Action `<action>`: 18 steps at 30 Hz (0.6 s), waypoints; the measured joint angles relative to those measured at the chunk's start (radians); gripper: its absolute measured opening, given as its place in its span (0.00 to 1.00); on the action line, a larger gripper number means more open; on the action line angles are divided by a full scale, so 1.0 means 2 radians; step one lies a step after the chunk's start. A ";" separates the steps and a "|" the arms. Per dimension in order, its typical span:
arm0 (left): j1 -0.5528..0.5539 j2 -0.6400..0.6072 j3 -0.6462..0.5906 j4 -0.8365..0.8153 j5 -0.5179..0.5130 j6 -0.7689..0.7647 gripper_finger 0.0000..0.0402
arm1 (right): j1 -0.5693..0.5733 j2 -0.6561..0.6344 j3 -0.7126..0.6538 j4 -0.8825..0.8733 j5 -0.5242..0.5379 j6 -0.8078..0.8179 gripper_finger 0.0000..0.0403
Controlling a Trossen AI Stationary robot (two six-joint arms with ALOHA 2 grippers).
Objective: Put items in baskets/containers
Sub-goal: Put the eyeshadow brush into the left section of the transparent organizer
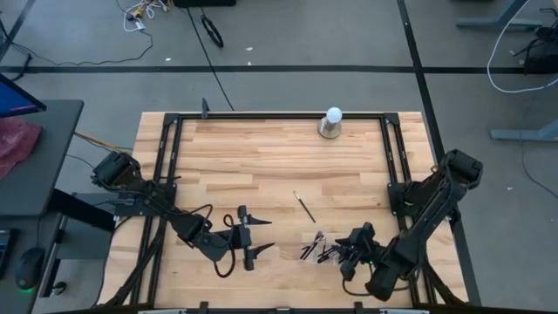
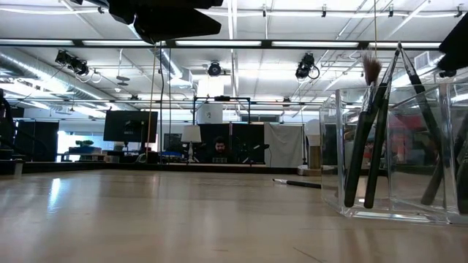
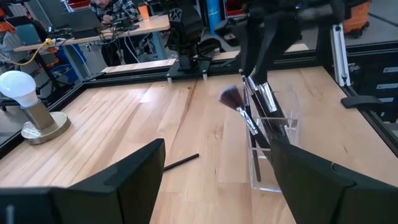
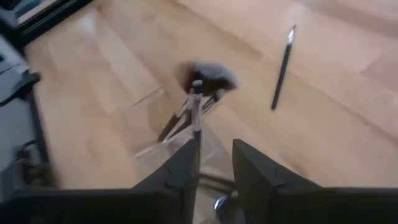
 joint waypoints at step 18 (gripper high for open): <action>0.006 0.000 0.000 -0.001 0.001 -0.003 0.72 | -0.132 -0.012 0.000 0.148 -0.234 -0.275 0.01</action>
